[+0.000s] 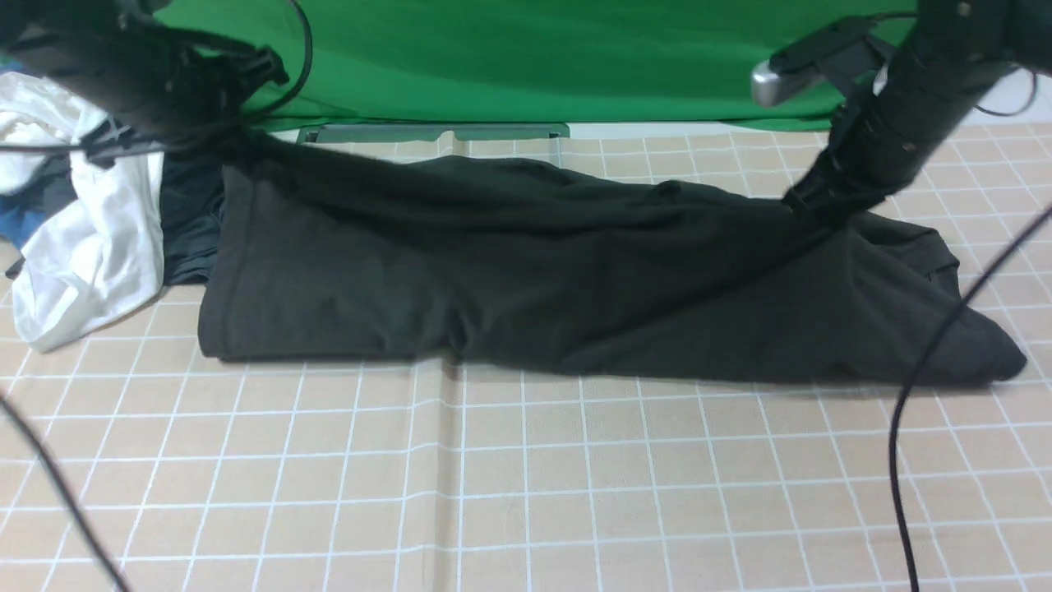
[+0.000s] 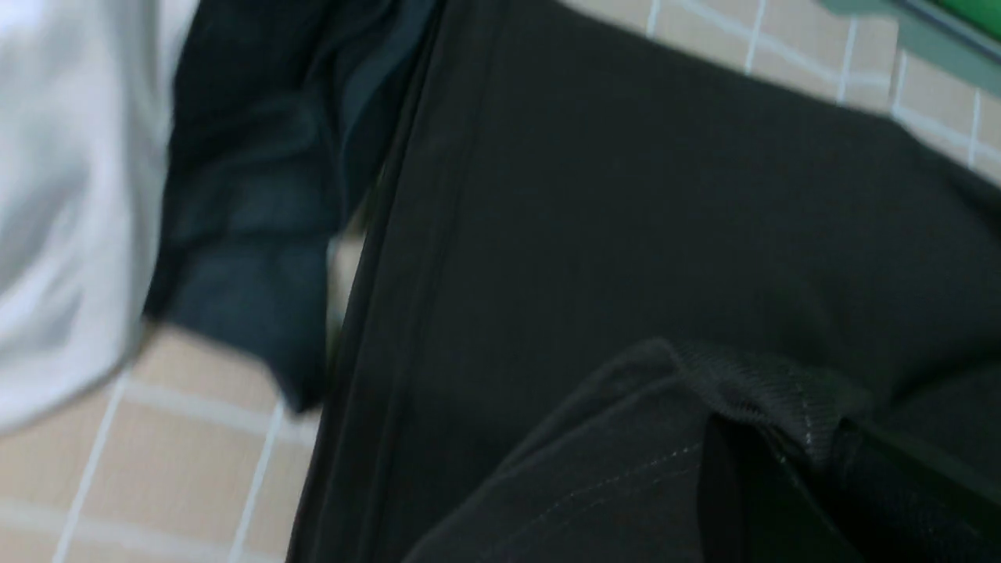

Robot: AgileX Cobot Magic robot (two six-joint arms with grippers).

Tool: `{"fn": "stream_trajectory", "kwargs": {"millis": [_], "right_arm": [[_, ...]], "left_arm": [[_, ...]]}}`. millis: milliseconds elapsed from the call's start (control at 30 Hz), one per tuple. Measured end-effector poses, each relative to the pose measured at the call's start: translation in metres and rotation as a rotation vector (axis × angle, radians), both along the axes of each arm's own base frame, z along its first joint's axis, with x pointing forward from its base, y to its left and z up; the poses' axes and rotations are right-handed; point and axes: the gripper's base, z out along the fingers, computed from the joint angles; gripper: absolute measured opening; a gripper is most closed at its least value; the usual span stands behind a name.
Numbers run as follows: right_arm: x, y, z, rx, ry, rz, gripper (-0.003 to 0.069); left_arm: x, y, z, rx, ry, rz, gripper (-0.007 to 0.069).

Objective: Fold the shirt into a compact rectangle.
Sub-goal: 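Fold the black garment in half by bringing its near edge over to the far edge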

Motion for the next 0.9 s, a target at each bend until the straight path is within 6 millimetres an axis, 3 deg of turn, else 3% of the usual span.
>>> {"fn": "stream_trajectory", "kwargs": {"millis": [33, 133, 367, 433, 533, 567, 600, 667, 800, 900], "right_arm": [[0.017, 0.002, -0.007, -0.001, -0.009, 0.001, 0.0059], [0.038, 0.005, -0.018, -0.005, -0.026, 0.017, 0.0059], [0.074, 0.01, -0.052, 0.002, -0.086, 0.022, 0.0063], [0.077, 0.01, -0.058, 0.004, -0.101, 0.022, 0.0103], [0.079, 0.011, -0.055, 0.003, -0.118, 0.023, 0.0197], [0.082, 0.011, -0.048, 0.006, -0.141, 0.017, 0.0283], [0.082, 0.011, -0.048, 0.006, -0.14, 0.016, 0.0293], [0.083, 0.014, -0.033, 0.043, -0.175, -0.001, 0.0402], [0.079, 0.037, -0.019, 0.103, -0.196, 0.1, 0.0431], [0.074, 0.061, -0.021, 0.119, -0.192, 0.2, 0.0432]], "left_arm": [[0.021, 0.005, -0.002, -0.006, -0.013, 0.014, 0.0035], [0.043, 0.011, -0.014, -0.012, 0.012, 0.023, 0.0035], [0.076, 0.014, -0.039, -0.005, 0.023, 0.02, 0.0035], [0.08, 0.014, -0.047, -0.007, 0.039, 0.02, 0.0035], [0.081, 0.014, -0.052, -0.007, 0.05, 0.019, 0.0035], [0.081, 0.014, -0.053, -0.007, 0.055, 0.018, 0.0035], [0.081, 0.014, -0.053, -0.007, 0.055, 0.018, 0.0035], [0.081, 0.014, -0.052, -0.003, 0.053, 0.011, 0.0035], [0.08, 0.014, -0.053, 0.002, 0.066, -0.002, 0.0035], [0.079, 0.014, -0.053, 0.008, 0.079, -0.015, 0.0035]]}}
